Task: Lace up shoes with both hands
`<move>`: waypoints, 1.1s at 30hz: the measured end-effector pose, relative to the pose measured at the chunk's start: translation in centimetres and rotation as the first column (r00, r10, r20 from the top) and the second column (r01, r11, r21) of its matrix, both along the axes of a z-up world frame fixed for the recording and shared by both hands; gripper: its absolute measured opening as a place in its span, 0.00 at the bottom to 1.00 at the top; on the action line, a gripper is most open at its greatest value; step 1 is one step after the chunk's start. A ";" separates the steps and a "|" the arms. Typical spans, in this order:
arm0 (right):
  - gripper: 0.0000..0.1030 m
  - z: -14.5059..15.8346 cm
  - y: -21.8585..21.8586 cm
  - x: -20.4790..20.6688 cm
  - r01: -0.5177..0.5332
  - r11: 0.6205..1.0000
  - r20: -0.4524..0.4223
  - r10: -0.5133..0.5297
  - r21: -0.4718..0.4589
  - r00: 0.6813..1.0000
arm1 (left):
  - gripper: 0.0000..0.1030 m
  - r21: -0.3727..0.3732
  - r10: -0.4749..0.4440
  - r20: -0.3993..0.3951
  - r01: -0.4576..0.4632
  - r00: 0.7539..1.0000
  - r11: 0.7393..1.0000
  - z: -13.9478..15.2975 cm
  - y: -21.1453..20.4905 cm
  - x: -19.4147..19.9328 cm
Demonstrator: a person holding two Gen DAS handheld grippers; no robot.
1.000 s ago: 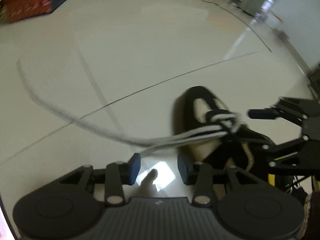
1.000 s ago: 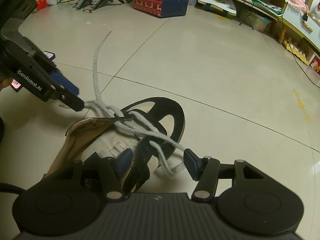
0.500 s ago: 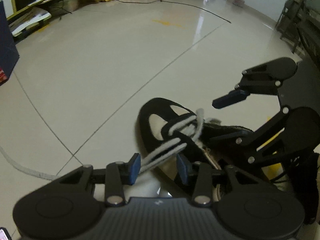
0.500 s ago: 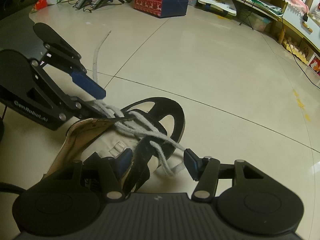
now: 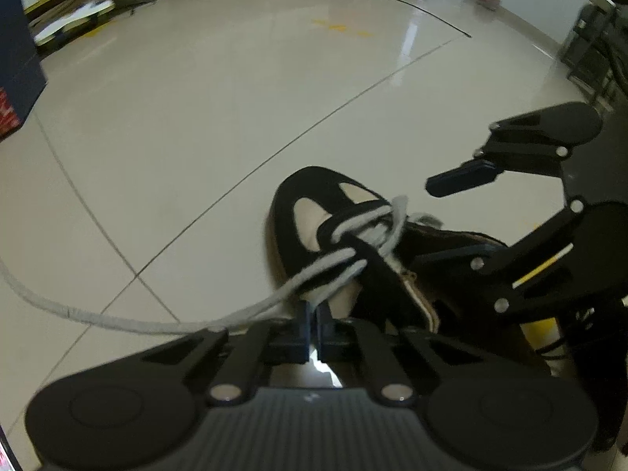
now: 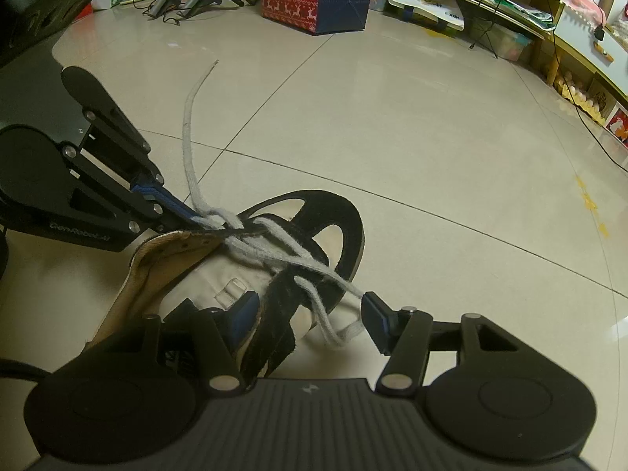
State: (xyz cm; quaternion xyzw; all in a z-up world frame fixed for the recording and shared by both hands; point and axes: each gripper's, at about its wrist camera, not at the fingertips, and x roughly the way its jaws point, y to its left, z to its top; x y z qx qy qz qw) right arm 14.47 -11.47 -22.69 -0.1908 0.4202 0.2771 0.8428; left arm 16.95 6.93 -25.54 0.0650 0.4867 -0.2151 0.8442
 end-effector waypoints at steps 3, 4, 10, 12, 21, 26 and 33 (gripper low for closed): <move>0.60 0.1 0.0 0.0 -0.001 1.000 0.000 0.001 0.000 1.000 | 0.02 -0.001 0.029 -0.003 -0.029 1.000 1.000 0.1 0.3 0.1; 0.60 0.0 0.0 0.0 0.000 1.000 0.000 0.000 0.000 1.000 | 0.02 -0.001 0.034 -0.003 -0.034 0.999 0.999 0.1 0.3 0.1; 0.62 0.0 0.1 0.0 0.000 1.000 0.000 0.000 -0.001 1.000 | 0.02 0.006 0.051 -0.008 -0.051 0.999 0.999 -0.2 0.7 -0.4; 0.62 0.0 0.1 0.1 -0.001 1.000 0.000 0.001 -0.002 1.000 | 0.02 0.010 0.060 -0.007 -0.060 0.998 0.998 -0.3 0.9 -0.5; 0.63 -0.3 0.5 0.2 -0.013 1.000 -0.007 0.013 -0.028 1.000 | 0.02 0.008 0.205 -0.086 -0.205 0.975 0.979 -1.4 4.4 -0.7; 0.63 -0.7 0.5 0.1 -0.014 0.999 -0.010 0.013 -0.050 1.000 | 0.02 0.023 0.270 -0.125 -0.269 0.955 0.963 -2.0 6.3 -1.1; 0.63 -0.8 0.4 0.1 -0.018 0.999 -0.012 0.017 -0.047 1.000 | 0.02 0.045 0.315 -0.158 -0.311 0.936 0.949 -1.8 8.1 -1.8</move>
